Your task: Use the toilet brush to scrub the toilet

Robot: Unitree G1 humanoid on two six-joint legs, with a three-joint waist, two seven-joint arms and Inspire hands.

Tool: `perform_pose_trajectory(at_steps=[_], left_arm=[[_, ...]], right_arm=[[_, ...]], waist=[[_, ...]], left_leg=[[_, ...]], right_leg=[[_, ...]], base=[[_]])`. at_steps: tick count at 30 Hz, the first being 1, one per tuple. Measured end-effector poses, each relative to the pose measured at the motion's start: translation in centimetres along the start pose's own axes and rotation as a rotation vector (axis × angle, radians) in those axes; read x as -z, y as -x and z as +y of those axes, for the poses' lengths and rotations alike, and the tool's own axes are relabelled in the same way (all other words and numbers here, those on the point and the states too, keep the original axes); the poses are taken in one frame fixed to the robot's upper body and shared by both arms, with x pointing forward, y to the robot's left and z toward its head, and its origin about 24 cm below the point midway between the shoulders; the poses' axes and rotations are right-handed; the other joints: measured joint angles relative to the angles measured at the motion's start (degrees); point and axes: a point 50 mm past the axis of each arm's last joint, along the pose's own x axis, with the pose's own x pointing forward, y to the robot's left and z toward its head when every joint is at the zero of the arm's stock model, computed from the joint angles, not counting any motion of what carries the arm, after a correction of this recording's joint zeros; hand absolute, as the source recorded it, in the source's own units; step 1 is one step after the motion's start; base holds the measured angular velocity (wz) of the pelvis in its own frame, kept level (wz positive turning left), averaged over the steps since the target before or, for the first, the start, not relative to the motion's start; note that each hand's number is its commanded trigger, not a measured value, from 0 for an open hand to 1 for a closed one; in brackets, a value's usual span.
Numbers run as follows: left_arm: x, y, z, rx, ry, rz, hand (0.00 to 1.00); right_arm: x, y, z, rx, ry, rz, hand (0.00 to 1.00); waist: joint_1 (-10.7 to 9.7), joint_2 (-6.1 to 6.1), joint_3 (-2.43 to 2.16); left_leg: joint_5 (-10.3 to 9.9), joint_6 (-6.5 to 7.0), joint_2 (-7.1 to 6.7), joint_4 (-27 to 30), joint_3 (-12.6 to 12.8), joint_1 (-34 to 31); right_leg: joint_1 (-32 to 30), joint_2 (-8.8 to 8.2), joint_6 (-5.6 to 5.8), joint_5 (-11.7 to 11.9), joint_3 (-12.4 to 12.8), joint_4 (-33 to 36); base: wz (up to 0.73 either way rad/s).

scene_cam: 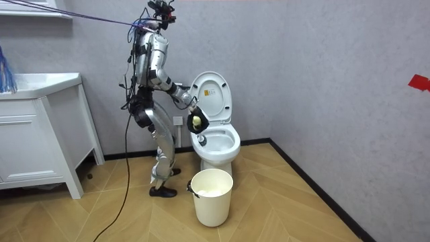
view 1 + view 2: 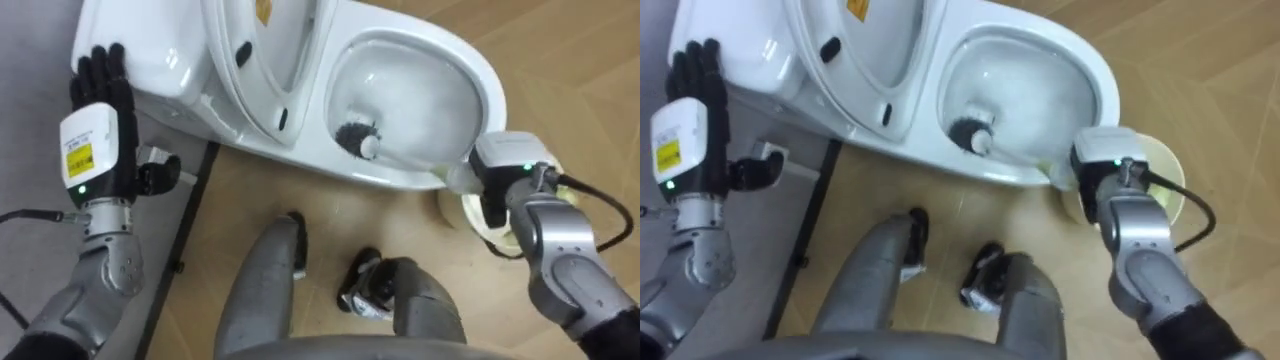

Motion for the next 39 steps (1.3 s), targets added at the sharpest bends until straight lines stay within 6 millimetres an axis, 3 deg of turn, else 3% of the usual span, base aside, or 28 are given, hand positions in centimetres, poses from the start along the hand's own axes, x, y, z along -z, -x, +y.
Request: perform_pose_trajectory(at_steps=[4, 7, 9, 11, 15, 18, 23, 32, 39], left_arm=[[1.5, 1.4, -0.4, 0.064, -0.036, 0.046, 0.00], [3.3, 3.5, -0.7, 0.127, -0.042, 0.144, 0.00], [4.6, 5.4, -0.8, 0.158, -0.041, 0.224, 0.00], [5.4, 7.2, -1.1, 0.180, -0.033, 0.297, 0.00], [7.0, 11.0, -1.9, 0.229, -0.007, 0.477, 0.00], [8.2, 13.9, -2.6, 0.261, 0.018, 0.645, 0.00], [9.3, 16.6, -3.2, 0.227, 0.137, 0.866, 0.00], [11.3, 22.5, -4.4, 0.094, 0.382, 1.382, 0.00], [11.9, 26.6, -5.0, -0.012, 0.549, 1.737, 0.00]], right_arm=[[2.9, -0.7, 4.2, -0.124, -0.119, 0.065, 1.00], [4.8, 0.4, 8.2, -0.210, -0.264, 0.128, 1.00], [5.6, 2.0, 11.3, -0.264, -0.391, 0.175, 1.00], [5.6, 3.5, 13.6, -0.299, -0.456, 0.201, 1.00], [4.6, 5.7, 17.6, -0.384, -0.600, 0.250, 1.00], [4.2, 6.4, 18.8, -0.414, -0.682, 0.276, 1.00], [3.6, 7.2, 20.7, -0.447, -0.779, 0.333, 1.00], [3.2, 7.2, 22.0, -0.462, -0.941, 0.443, 1.00], [1.6, 7.0, 22.6, -0.459, -1.137, 0.501, 1.00]], waist=[[-0.24, -1.07, 0.00], [-1.25, -1.34, -0.16], [-2.64, -1.79, -0.62], [-2.44, -2.15, -1.07], [-3.43, -2.56, -1.26], [-3.68, -2.41, -1.37], [-3.90, -2.19, -1.45], [-3.58, -1.98, -1.24], [-3.80, -1.37, -1.35]], left_leg=[[0.02, 0.00, -0.64, -3.59, 0.48, 6.34], [0.02, 0.01, -1.10, -5.47, 0.79, 11.56], [0.02, 0.01, -1.77, -8.56, 0.79, 16.19], [0.02, 0.00, -2.02, -10.63, 1.05, 20.03], [-0.02, 0.01, -2.79, -13.39, 1.32, 27.40], [-0.03, 0.00, -3.10, -15.44, 1.02, 30.60], [-0.03, -0.01, -3.42, -17.74, 0.14, 35.00], [-0.39, -0.47, -3.46, -19.48, -0.02, 38.25], [-0.66, -0.27, -2.74, -21.39, 1.75, 40.61]], right_leg=[[6.08, 0.06, 0.68, 0.18, 0.05, -3.94], [12.32, 0.17, 1.44, 0.09, -0.47, -7.71], [17.20, 0.29, 2.25, 0.22, -1.07, -11.34], [21.40, 0.65, 2.86, 0.59, -0.83, -14.41], [29.52, 1.15, 3.74, 1.32, -0.53, -20.15], [32.44, 1.19, 4.03, 1.53, -0.16, -21.94], [36.41, 1.19, 4.14, 1.64, -0.89, -22.44], [39.23, 1.51, 4.25, 1.70, -0.51, -24.08], [39.69, 2.03, 4.89, 2.49, 3.13, -24.89]], base=[[0.04], [0.09], [0.20], [-0.02], [-0.04], [-0.10], [0.08], [-0.01], [-0.16]])
